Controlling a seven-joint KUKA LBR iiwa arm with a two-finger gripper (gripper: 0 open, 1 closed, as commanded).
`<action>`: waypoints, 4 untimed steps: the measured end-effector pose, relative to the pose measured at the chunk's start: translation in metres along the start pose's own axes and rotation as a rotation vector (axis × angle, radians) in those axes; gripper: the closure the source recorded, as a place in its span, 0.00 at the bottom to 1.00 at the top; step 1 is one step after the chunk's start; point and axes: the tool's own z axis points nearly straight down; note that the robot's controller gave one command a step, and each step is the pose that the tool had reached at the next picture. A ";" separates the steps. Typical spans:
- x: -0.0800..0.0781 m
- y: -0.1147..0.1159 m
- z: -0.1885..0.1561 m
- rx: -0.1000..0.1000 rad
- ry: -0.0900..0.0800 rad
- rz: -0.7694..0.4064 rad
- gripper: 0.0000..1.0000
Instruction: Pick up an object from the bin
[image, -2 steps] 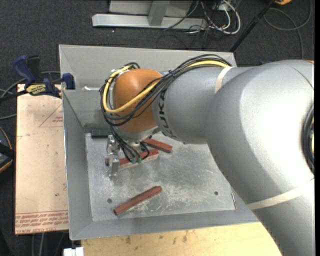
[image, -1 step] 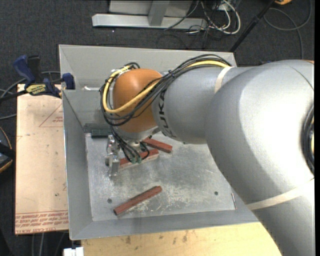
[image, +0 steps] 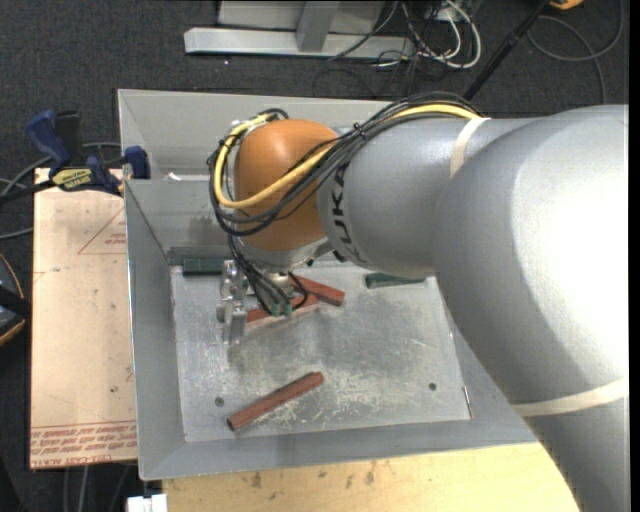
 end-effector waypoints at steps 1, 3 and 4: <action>-0.008 -0.007 -0.029 -0.001 -0.006 0.023 1.00; 0.030 -0.012 0.022 0.000 -0.005 -0.347 0.00; 0.034 -0.012 0.027 0.000 -0.004 -0.349 0.00</action>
Offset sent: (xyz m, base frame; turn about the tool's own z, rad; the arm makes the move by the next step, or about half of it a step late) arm 0.0043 -0.0043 0.0296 -0.0335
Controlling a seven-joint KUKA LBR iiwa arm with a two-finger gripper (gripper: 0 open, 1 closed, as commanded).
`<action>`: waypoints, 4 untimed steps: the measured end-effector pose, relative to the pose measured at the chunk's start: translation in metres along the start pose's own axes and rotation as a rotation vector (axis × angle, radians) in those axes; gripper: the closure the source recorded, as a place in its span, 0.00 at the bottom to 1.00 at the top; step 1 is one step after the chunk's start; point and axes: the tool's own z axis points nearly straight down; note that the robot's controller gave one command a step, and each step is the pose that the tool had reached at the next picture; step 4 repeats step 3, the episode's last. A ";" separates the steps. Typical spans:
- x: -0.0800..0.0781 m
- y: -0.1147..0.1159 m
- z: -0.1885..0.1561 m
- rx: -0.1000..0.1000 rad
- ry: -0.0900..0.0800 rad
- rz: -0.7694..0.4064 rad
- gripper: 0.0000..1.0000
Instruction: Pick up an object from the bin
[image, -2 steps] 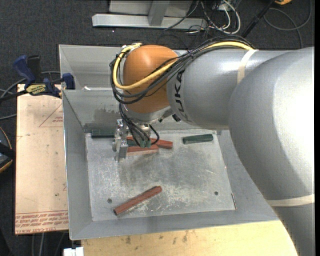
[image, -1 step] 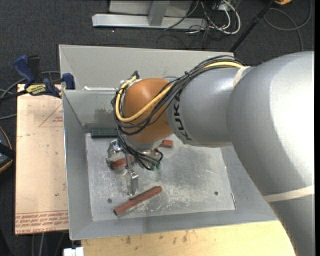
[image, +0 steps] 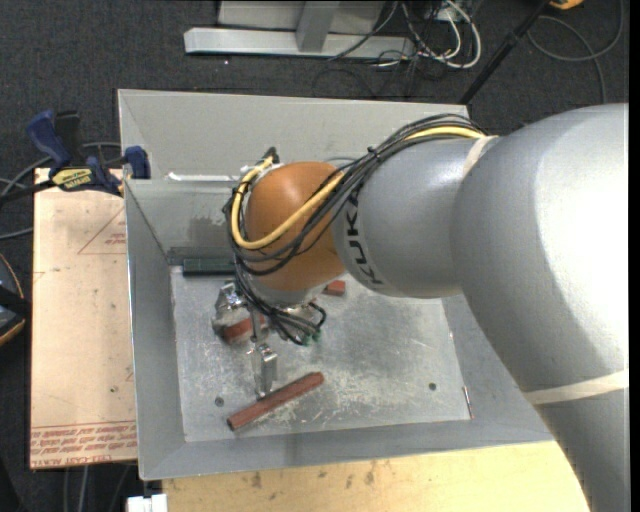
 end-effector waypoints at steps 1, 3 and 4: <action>-0.067 -0.058 -0.010 0.001 -0.002 0.030 1.00; -0.067 -0.057 -0.187 0.002 -0.007 0.074 1.00; -0.067 -0.057 -0.187 0.002 -0.007 0.074 1.00</action>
Offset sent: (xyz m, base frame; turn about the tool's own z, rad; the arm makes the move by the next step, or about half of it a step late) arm 0.0000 0.0000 0.0000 0.0000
